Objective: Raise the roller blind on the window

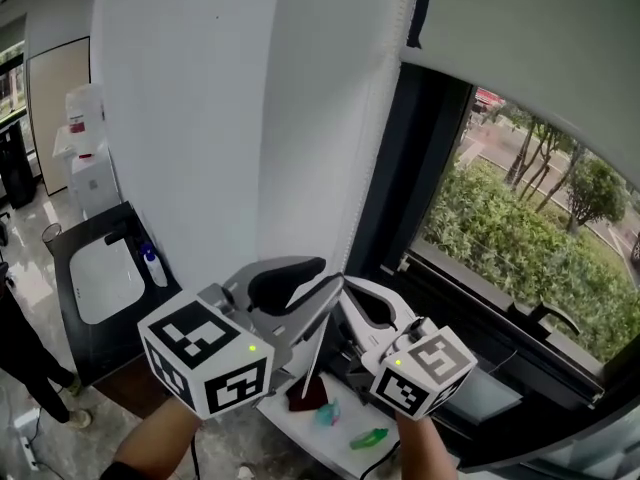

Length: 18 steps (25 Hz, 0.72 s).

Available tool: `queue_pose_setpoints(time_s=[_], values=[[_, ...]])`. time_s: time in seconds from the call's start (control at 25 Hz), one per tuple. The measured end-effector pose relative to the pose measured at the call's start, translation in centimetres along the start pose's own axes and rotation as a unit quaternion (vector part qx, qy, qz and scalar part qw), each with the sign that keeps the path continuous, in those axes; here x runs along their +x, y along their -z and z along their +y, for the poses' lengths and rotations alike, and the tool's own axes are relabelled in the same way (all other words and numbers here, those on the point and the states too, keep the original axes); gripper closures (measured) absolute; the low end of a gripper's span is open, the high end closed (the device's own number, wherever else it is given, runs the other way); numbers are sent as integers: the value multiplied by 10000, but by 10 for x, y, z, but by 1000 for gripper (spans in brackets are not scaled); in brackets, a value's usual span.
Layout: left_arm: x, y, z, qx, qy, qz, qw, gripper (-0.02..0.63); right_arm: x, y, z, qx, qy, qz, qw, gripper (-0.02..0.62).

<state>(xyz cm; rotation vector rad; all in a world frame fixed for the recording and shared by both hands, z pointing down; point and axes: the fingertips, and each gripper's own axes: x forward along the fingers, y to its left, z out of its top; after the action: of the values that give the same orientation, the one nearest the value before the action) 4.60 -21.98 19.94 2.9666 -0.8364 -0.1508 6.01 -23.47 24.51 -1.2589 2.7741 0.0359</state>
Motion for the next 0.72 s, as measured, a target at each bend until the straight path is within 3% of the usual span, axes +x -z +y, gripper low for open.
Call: queue_pose_setpoints(time_s=[0.28, 0.56, 0.64, 0.72], values=[[21, 9, 4, 131, -109, 109, 9998, 465, -12, 78, 6, 442, 15, 537, 9976, 588], [29, 7, 4, 289, -124, 102, 9995, 472, -19, 111, 10, 577, -9, 827, 9949, 588], [30, 9, 4, 419, -185, 120, 9989, 560, -20, 112, 10, 588, 3, 825, 9949, 588], [30, 10, 2, 453, -169, 102, 9988, 591, -20, 113, 9, 572, 34, 825, 9949, 588]])
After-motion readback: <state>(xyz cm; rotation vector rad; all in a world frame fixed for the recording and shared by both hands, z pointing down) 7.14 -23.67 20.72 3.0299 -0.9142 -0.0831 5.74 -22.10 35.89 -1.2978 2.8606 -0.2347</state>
